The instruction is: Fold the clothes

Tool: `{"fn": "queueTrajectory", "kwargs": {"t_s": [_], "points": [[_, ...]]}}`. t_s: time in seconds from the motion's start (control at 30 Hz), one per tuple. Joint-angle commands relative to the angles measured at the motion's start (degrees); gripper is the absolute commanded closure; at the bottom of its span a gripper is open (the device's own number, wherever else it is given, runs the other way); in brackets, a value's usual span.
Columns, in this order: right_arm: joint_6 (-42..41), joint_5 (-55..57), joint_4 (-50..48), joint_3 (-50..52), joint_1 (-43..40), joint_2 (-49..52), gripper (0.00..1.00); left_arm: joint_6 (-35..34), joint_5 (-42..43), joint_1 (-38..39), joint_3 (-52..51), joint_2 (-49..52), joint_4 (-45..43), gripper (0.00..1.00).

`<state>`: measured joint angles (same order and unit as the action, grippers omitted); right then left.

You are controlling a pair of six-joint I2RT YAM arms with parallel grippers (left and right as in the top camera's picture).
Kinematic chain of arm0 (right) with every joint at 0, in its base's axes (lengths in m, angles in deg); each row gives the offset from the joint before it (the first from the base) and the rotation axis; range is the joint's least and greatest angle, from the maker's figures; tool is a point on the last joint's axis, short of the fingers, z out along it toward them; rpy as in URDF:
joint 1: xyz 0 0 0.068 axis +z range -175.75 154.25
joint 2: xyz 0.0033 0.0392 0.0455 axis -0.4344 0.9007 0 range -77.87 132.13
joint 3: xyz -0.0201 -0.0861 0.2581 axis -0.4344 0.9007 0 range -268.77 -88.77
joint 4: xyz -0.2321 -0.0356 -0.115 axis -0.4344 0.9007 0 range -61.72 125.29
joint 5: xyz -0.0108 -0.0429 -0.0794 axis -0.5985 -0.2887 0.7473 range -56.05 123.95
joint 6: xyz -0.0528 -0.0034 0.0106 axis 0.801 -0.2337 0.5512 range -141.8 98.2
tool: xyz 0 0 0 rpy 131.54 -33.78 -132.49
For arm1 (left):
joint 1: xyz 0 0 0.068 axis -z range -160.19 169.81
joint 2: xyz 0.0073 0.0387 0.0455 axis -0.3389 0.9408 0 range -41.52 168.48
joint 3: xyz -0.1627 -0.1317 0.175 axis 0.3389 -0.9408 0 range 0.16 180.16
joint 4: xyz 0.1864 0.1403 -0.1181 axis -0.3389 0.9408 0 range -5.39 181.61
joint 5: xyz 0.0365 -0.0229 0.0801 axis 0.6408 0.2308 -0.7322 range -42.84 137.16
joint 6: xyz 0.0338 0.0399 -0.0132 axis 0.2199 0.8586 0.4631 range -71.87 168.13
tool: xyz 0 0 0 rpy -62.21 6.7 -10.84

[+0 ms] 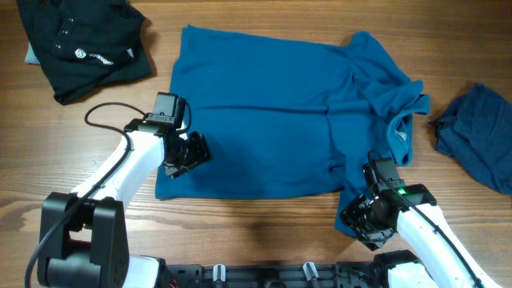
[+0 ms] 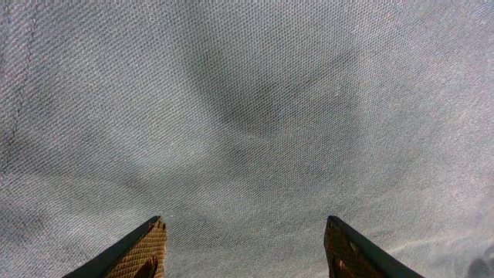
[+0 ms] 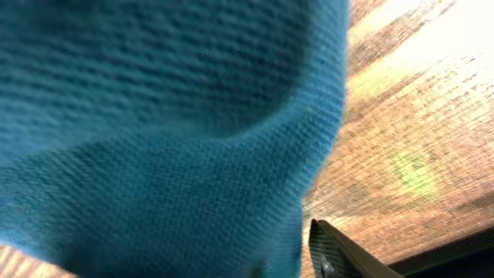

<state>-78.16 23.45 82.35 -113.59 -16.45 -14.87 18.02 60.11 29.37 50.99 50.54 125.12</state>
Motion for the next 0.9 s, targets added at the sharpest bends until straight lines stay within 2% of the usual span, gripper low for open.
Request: {"fn": "queueTrajectory", "kwargs": {"t_s": [0.0,0.03,0.1,0.37,0.43,0.6,0.77,0.87], "points": [[-0.9,0.39,-1.27,0.31,0.28,1.81,0.62,-0.2,-0.33,-0.37,-0.26,0.66,-0.26,0.34],[-0.66,0.31,-1.51,0.31,0.28,2.4,0.78,-0.2,-0.33,-0.37,-0.26,0.66,-0.26,0.34],[-0.63,0.13,-1.6,0.31,0.28,3.74,0.96,-0.2,-0.33,-0.37,-0.26,0.66,-0.24,0.34],[0.87,1.25,1.44,-2.49,0.28,4.07,0.96,-0.17,-0.33,-0.37,-0.26,0.66,-0.22,0.32],[0.9,4.09,5.46,-6.05,0.28,3.52,0.96,-0.15,-0.35,-0.37,-0.26,0.66,-0.22,0.32],[0.85,14.82,19.23,-22.51,0.28,1.99,0.96,-0.17,-0.42,-0.37,-0.26,0.66,-0.24,0.32],[1.09,21.14,22.36,-32.3,0.28,1.75,0.96,-0.17,-0.61,-0.37,-0.26,0.66,0.0,0.38],[1.01,25.16,22.64,-34.67,0.26,1.75,0.96,-0.17,-0.63,-0.37,-0.26,0.66,0.24,0.41]]}}
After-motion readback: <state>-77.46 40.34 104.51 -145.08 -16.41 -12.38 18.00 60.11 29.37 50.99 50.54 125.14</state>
